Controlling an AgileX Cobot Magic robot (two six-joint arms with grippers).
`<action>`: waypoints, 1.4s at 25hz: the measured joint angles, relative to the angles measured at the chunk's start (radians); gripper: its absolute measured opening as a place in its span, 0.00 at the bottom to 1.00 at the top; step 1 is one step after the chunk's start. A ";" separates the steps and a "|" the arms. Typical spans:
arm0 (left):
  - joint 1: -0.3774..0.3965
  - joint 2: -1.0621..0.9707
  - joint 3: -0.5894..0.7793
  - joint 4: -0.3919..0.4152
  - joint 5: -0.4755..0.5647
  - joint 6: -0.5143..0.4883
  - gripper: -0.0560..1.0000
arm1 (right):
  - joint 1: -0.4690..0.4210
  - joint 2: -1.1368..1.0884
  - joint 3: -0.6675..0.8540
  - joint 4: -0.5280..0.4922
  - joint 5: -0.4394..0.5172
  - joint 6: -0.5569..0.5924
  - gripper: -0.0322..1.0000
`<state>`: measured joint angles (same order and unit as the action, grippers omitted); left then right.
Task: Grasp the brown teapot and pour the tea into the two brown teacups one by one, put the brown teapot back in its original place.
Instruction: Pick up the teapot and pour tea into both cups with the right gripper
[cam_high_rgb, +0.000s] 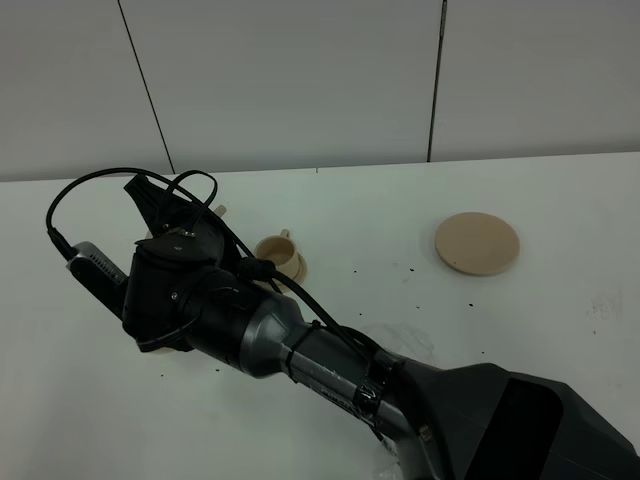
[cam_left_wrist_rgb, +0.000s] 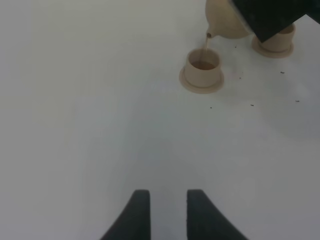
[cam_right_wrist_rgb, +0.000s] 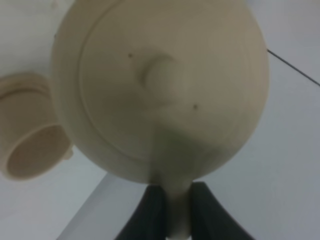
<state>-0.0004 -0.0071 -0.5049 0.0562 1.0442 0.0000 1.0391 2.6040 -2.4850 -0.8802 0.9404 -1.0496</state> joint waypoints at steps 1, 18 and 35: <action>0.000 0.000 0.000 0.000 0.000 0.000 0.29 | 0.001 0.000 0.000 0.000 0.000 -0.001 0.12; 0.000 0.000 0.000 0.000 0.000 0.000 0.29 | 0.004 0.000 0.000 -0.008 -0.001 -0.023 0.12; 0.000 0.000 0.000 0.000 0.000 0.000 0.29 | 0.004 0.000 0.000 -0.015 -0.001 -0.026 0.12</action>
<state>-0.0004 -0.0071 -0.5049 0.0562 1.0442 0.0000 1.0434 2.6040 -2.4850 -0.8949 0.9396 -1.0755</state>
